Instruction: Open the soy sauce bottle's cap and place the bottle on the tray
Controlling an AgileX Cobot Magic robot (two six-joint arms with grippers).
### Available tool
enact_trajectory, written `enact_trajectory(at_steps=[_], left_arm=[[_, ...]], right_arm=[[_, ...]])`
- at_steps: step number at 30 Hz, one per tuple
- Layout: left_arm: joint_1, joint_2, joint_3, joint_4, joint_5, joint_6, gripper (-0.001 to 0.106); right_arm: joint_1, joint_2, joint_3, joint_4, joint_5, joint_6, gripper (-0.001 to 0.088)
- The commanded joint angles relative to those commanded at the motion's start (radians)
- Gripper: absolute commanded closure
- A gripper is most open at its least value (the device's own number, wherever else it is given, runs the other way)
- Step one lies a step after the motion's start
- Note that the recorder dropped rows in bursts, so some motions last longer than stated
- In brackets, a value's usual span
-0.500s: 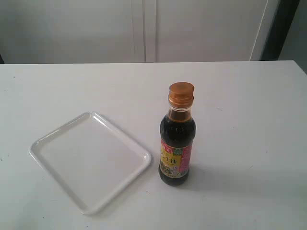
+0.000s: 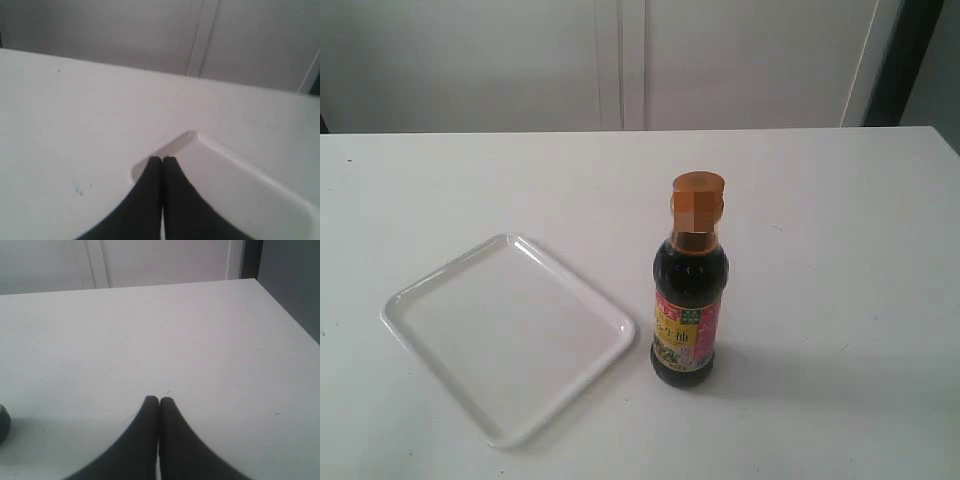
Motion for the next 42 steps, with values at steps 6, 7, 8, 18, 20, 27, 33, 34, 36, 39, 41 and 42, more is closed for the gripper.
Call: enact_trajectory(at_steps=[6,7,8,18,20,27,33,34,36,39,41,42], left_arm=[[0.0,0.038,-0.081,0.042,0.014,-0.019,0.105],[0.0,0.059,-0.098,0.045,0.014,-0.019,0.105],[0.0,0.099,-0.127,0.07,0.004,-0.019,0.105],[0.0,0.495,-0.265,0.782,-0.296,-0.518,0.105],[0.0,0.563,-0.275,0.898,-0.408,-0.602,0.105],[0.0,0.774,-0.338,1.084,-0.633,-0.743,0.105],[0.0,0.933,-0.386,1.227,-0.774,-0.823,0.087],[0.0,0.956,-0.392,1.239,-0.794,-0.823,0.08],[0.0,0.993,-0.4,1.265,-0.846,-0.821,0.066],[-0.01,1.047,-0.407,1.274,-0.952,-0.79,0.042],[-0.032,1.079,-0.409,1.268,-0.972,-0.745,0.025],[-0.049,1.096,-0.409,1.261,-0.972,-0.728,0.017]], right_arm=[[0.0,0.0,0.0,0.0,0.0,0.0,0.0868],[0.0,0.0,0.0,0.0,0.0,0.0,0.0868],[0.0,0.0,0.0,0.0,0.0,0.0,0.0868],[0.0,0.0,0.0,0.0,0.0,0.0,0.0868],[0.0,0.0,0.0,0.0,0.0,0.0,0.0868],[0.0,0.0,0.0,0.0,0.0,0.0,0.0868],[0.0,0.0,0.0,0.0,0.0,0.0,0.0868],[0.0,0.0,0.0,0.0,0.0,0.0,0.0868],[0.0,0.0,0.0,0.0,0.0,0.0,0.0868],[0.0,0.0,0.0,0.0,0.0,0.0,0.0868],[0.0,0.0,0.0,0.0,0.0,0.0,0.0868],[0.0,0.0,0.0,0.0,0.0,0.0,0.0868]])
